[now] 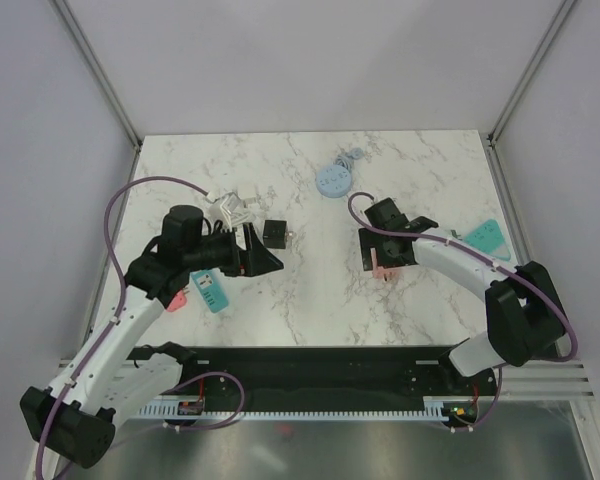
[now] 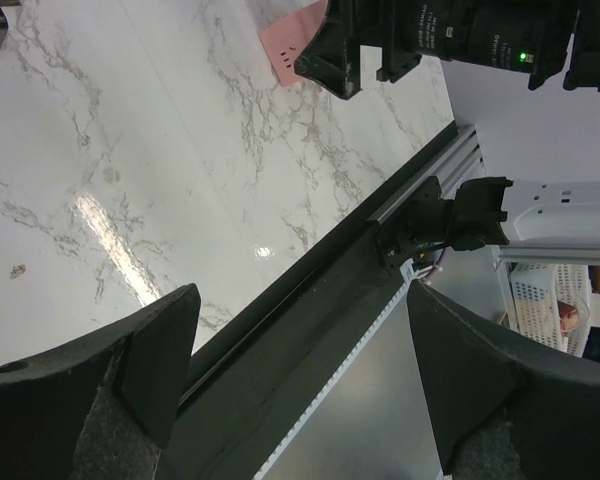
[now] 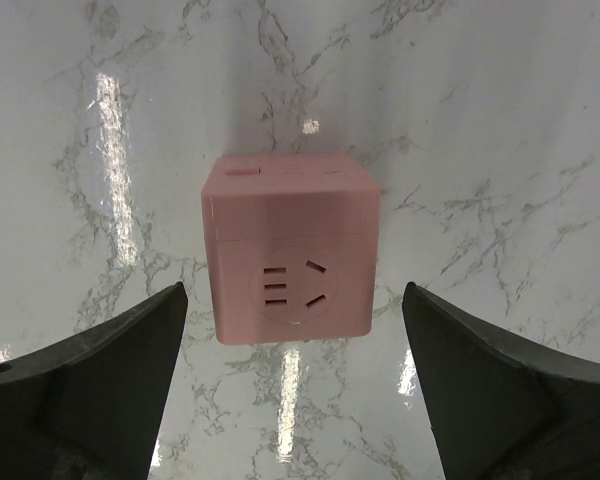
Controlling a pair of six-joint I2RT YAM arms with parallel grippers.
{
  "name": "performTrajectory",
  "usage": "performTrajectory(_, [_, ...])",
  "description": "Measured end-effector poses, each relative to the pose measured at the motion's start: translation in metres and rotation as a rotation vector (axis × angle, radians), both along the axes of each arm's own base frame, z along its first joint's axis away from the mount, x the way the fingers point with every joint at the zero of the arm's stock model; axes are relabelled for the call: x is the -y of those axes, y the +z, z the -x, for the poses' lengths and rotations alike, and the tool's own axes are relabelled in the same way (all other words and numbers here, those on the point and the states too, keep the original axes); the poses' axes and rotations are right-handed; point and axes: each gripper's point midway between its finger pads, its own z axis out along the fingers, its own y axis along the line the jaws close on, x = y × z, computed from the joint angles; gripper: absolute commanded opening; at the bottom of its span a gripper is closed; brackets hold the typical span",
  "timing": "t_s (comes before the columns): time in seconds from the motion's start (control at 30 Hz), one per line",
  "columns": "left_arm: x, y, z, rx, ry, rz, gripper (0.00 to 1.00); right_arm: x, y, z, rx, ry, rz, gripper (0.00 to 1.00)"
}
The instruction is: Insert the plug
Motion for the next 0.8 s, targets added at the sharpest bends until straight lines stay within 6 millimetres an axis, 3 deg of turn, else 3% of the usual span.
performTrajectory(0.53, [0.013,-0.006,-0.002,-0.059,-0.049,0.046,0.85,-0.007,-0.018,-0.014,0.018,0.077,0.014,0.82])
performTrajectory(0.8, [0.015,-0.005,-0.001,-0.073,-0.059,0.061,0.84,-0.009,-0.023,-0.012,0.015,0.097,0.001,0.6])
